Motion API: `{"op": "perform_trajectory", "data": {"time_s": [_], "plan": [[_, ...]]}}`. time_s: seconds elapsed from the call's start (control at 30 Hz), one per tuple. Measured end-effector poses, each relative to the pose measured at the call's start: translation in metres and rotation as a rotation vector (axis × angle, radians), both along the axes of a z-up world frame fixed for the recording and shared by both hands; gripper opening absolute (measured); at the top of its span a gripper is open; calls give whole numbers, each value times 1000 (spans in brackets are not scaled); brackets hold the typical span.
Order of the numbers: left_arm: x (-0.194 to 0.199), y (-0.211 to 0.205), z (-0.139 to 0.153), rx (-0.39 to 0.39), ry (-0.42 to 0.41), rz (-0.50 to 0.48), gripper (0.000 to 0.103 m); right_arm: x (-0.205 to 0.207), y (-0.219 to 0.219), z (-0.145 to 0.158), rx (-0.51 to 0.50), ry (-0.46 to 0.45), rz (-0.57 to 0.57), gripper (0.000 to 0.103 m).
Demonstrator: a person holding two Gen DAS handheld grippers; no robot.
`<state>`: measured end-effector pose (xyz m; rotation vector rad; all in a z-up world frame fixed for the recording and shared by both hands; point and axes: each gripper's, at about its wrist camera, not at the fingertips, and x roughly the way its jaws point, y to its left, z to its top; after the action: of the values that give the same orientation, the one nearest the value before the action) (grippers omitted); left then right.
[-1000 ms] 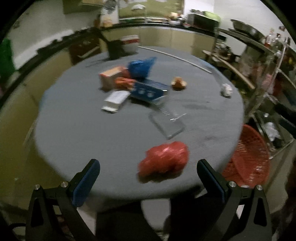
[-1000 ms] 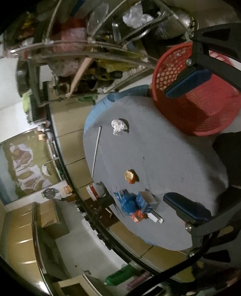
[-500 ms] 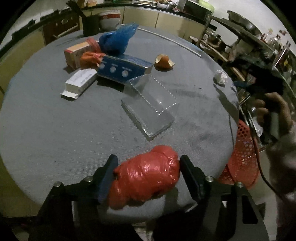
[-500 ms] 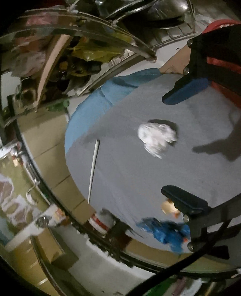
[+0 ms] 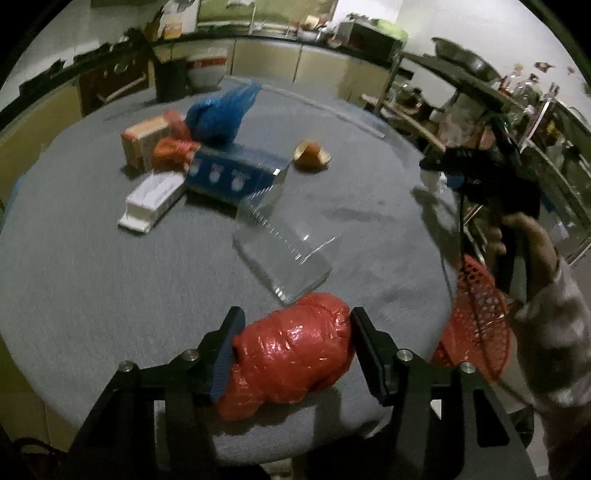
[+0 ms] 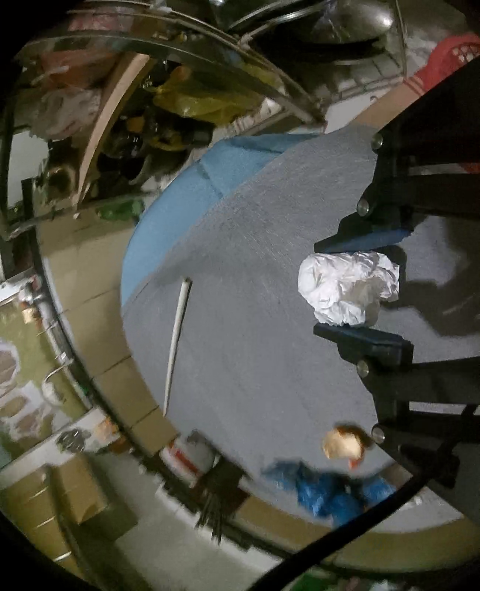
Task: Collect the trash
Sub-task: 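Carry both items over the red basket and open both grippers to drop them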
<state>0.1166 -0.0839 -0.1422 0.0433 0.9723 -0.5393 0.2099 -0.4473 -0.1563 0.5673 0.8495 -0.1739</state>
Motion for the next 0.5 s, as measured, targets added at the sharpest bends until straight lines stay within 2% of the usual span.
{"op": "perform_trajectory", "data": {"time_s": [0.2, 0.4, 0.5], "plan": [[-15, -33, 27, -37, -75, -116, 60, -69, -1, 21, 69, -120, 28, 39], [-34, -103, 43, -72, -81, -310, 60, -151, -12, 24, 124, -180, 25, 39], [-41, -146, 39, -60, -78, -412, 60, -189, -23, 18, 134, -180, 1, 39]]}}
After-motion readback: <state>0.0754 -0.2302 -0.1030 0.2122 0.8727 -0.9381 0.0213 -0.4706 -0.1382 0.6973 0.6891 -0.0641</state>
